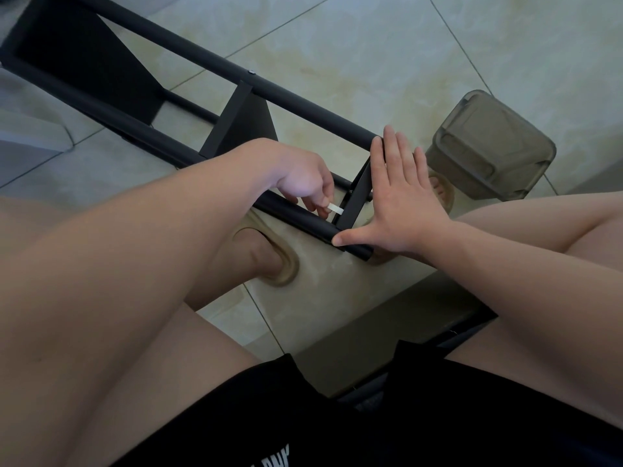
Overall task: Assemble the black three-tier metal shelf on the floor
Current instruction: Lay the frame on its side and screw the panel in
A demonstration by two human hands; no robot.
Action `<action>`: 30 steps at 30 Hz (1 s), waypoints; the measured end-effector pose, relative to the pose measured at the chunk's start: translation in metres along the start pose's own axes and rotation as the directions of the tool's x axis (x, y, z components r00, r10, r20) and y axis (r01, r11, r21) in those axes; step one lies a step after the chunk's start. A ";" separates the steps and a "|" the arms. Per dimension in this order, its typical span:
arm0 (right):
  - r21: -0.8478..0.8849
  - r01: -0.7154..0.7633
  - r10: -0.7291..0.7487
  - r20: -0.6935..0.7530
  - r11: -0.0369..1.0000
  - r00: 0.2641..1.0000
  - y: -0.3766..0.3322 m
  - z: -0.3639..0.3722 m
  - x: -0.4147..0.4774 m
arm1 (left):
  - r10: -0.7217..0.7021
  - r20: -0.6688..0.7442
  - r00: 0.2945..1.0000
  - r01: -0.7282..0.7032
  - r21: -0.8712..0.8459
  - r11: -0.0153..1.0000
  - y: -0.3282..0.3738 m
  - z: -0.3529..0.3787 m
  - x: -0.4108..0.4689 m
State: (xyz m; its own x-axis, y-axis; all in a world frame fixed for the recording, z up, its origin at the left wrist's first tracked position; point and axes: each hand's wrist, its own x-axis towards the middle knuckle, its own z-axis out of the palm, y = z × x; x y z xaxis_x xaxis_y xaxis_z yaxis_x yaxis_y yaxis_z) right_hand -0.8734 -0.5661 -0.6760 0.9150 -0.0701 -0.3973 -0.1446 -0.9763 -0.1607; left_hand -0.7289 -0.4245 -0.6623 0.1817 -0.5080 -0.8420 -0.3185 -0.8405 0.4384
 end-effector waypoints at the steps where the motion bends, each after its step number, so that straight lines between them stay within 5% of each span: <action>1: 0.002 0.000 0.000 -0.004 1.000 1.000 0.000 0.000 0.000 | 0.003 -0.004 1.000 -0.002 0.027 1.000 0.000 0.001 0.000; 9: 0.012 -0.002 0.002 -0.010 1.000 1.000 0.000 0.001 0.000 | -0.030 -0.009 1.000 0.031 0.141 0.989 0.000 0.004 -0.002; 18: 0.083 0.015 -0.020 0.062 0.996 0.998 0.004 -0.017 -0.001 | -0.117 -0.274 0.955 0.181 0.222 0.958 0.006 -0.032 -0.029; 24: 0.215 0.007 -0.025 0.078 0.977 0.997 0.013 -0.048 0.004 | 0.042 -0.461 0.887 0.059 0.202 0.978 0.017 -0.062 -0.049; 30: 0.290 -0.109 0.066 0.152 0.951 0.986 0.020 -0.068 0.029 | 0.059 -0.545 0.836 0.059 0.195 0.979 0.025 -0.075 -0.023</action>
State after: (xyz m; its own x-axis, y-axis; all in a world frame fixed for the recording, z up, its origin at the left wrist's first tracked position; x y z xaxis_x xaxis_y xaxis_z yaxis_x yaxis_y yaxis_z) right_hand -0.8239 -0.6017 -0.6294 0.8355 -0.1030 -0.5398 -0.3463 -0.8614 -0.3716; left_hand -0.6718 -0.4481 -0.6081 0.6408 -0.5767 -0.5067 -0.4826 -0.8159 0.3184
